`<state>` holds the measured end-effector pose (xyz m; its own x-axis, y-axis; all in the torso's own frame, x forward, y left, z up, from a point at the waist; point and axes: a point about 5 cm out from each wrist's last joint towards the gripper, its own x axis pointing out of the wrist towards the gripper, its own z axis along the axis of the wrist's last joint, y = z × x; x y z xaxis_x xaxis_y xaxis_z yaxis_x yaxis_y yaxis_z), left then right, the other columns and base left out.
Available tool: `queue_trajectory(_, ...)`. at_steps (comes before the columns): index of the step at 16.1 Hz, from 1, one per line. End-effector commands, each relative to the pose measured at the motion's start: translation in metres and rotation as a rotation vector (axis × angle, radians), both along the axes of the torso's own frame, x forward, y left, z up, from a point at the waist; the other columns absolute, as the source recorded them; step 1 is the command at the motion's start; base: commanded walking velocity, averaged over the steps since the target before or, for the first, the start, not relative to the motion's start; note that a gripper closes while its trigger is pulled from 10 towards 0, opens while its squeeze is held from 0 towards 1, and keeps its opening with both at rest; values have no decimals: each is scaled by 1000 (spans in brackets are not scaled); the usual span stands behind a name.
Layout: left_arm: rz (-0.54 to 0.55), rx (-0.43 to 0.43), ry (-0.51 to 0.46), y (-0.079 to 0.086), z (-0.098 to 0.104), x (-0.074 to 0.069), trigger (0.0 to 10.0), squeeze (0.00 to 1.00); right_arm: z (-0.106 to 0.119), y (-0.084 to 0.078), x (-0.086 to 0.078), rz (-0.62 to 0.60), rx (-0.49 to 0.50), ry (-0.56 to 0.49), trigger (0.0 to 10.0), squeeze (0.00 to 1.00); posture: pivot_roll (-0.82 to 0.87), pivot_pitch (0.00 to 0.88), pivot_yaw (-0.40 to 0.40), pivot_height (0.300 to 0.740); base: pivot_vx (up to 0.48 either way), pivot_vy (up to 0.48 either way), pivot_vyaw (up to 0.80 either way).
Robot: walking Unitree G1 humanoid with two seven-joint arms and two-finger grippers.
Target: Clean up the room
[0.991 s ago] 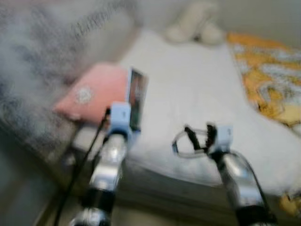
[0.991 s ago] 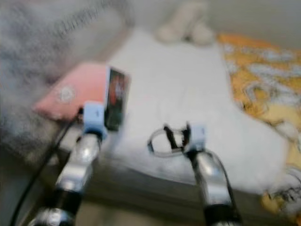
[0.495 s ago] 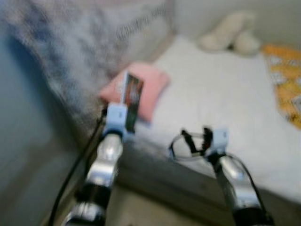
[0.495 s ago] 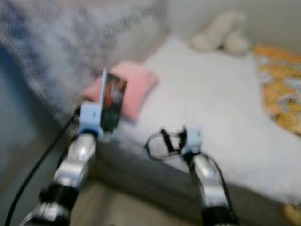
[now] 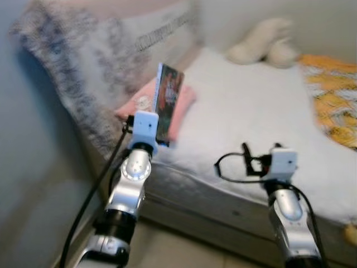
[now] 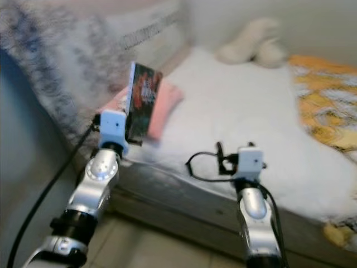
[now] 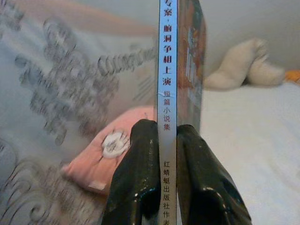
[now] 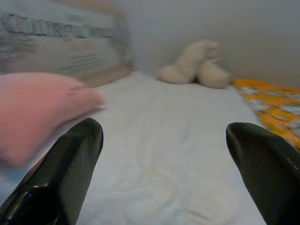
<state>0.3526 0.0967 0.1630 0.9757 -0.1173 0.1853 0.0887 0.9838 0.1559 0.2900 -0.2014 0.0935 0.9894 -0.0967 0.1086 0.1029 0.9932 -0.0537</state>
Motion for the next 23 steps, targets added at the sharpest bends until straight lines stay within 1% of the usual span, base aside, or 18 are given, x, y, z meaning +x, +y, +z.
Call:
queue_trajectory(1, 59, -17, -21, 11, 3, 3, 10000, 0, -2, 2, 4, -13, 11, 17, 10000, 0, 145, 0, 12, 740, 480, 0, 0)
queue_trajectory(3, 74, -22, 6, 12, -3, 4, 10000, 0, -5, 4, 4, -13, 31, 39, 10000, 0, 143, 0, 9, 740, 480, 0, 0)
queue_trajectory(5, 65, -29, 14, 11, -5, 3, 10000, 0, -6, 5, 4, -12, 25, 49, 10000, 0, 142, 0, 8, 740, 480, 0, 0)
queue_trajectory(10, 64, -17, 2, 12, -4, 4, 10000, 0, -8, 8, 5, 5, 13, 56, 10000, 0, 146, 0, 7, 740, 480, 0, 0)
queue_trajectory(12, 27, -17, -46, 9, 3, 3, 10000, 0, -6, 7, 5, 0, 11, 45, 10000, 0, 147, 0, 8, 740, 480, 0, 0)
queue_trajectory(14, -18, -2, -95, 3, 12, 2, 10000, 0, -6, 7, 4, -3, 7, 40, 10000, 0, 146, 0, 8, 740, 480, 0, 0)
queue_trajectory(15, -61, 25, -149, -5, 23, 2, 10000, 0, -7, 7, 3, -1, 4, 39, 10000, 0, 143, 0, 11, 740, 480, 0, 0)
queue_trajectory(16, -65, 33, -156, -6, 26, 3, 10000, 0, -7, 8, 2, 0, 4, 40, 10000, 0, 138, 0, 11, 740, 480, 0, 0)
queue_trajectory(17, -81, 7, -120, -9, 27, 9, 10000, 0, -7, 7, 0, 0, 2, 39, 10000, 0, 130, 0, 9, 740, 480, 0, 0)
queue_trajectory(18, -100, 11, -62, -14, 26, 17, 10000, 0, -7, 5, -3, 3, -3, 42, 10000, 0, 118, 0, 4, 740, 480, 0, 0)
queue_trajectory(19, -113, 17, 44, -19, 20, 26, 10000, 0, -7, 4, -7, 9, -8, 48, 10000, 0, 106, 0, -1, 740, 480, 0, 0)
queue_trajectory(20, -152, -19, 125, -26, 16, 31, 10000, 0, -6, 2, -11, 16, -21, 50, 10000, 0, 89, 5, -10, 740, 0, 0, 0)
queue_trajectory(21, -248, -60, 182, -44, 16, 33, 10000, 0, -3, -2, -18, 30, -42, 52, 10000, 0, 38, 61, -33, 740, 0, 0, 0)
queue_trajectory(22, -376, -151, 275, -69, 15, 32, 10000, 0, 0, -6, -27, 52, -74, 60, 10000, 0, -8, 104, -47, 740, 0, 0, 0)
queue_trajectory(23, -519, -287, 365, -96, 15, 26, 10000, 0, 2, -9, -35, 72, -103, 76, 10000, 0, -46, 134, -60, 740, 0, 0, 0)
